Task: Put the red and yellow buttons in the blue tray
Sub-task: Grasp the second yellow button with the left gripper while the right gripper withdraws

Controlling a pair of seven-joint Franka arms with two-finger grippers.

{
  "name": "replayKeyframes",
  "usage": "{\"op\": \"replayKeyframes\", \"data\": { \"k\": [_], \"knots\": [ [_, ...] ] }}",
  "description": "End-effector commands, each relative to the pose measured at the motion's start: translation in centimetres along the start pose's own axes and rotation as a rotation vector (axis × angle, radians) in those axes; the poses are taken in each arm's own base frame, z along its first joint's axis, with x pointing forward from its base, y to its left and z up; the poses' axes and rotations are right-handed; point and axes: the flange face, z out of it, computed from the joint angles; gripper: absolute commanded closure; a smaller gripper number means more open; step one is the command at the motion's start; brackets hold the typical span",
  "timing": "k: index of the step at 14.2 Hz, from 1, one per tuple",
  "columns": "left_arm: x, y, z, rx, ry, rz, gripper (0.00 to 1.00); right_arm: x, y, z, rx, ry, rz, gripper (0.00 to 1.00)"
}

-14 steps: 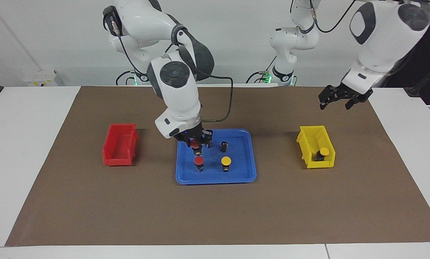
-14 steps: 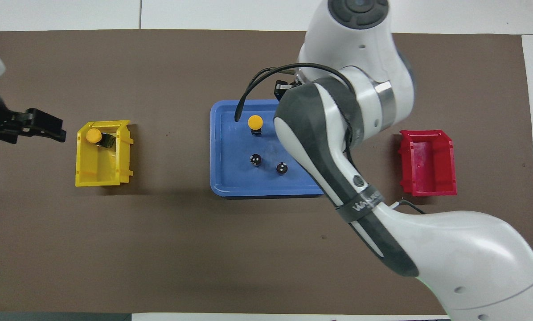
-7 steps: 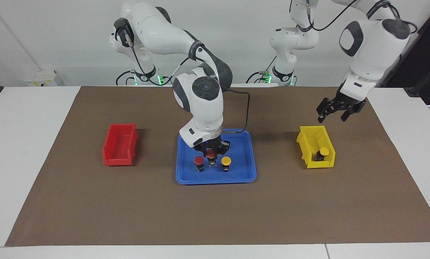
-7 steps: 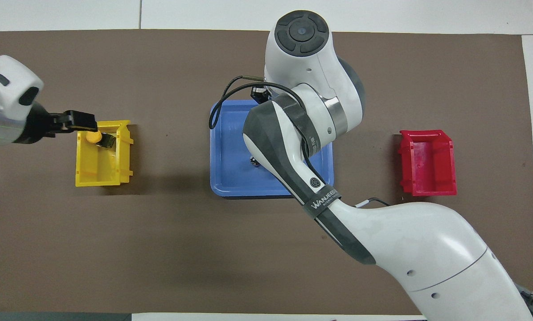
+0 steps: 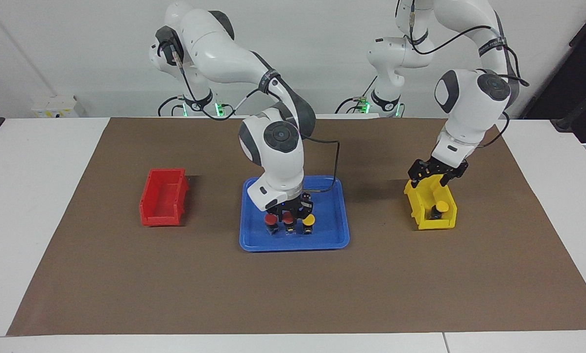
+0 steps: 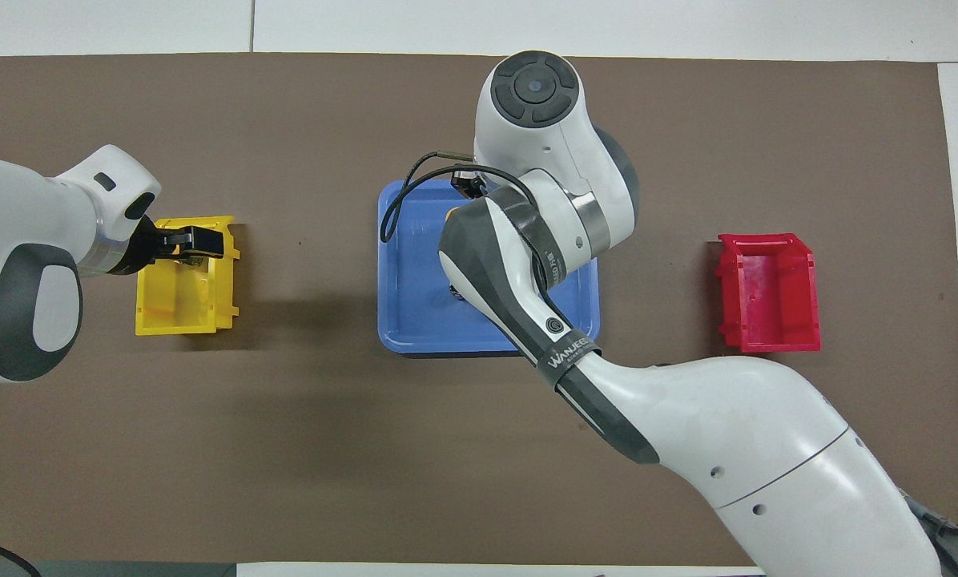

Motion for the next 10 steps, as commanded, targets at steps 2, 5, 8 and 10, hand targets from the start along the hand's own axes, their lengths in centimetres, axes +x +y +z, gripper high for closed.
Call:
{"op": "replayKeyframes", "data": {
  "k": [2, 5, 8, 10],
  "knots": [
    [1.4, -2.0, 1.4, 0.006, 0.051, -0.009, 0.29, -1.2, 0.7, 0.4, -0.007, -0.007, 0.003, 0.92],
    [2.1, -2.5, 2.9, 0.008, 0.064, -0.018, 0.29, -1.3, 0.9, 0.7, -0.008, -0.008, 0.003, 0.76],
    [2.2, -3.1, 3.6, 0.010, 0.063, -0.033, 0.29, -1.3, 0.8, 0.6, -0.005, -0.005, 0.003, 0.53],
    [2.1, -4.3, 3.9, 0.012, 0.055, -0.067, 0.29, -1.2, 0.7, 0.3, 0.000, 0.001, 0.003, 0.53]
  ]
}}
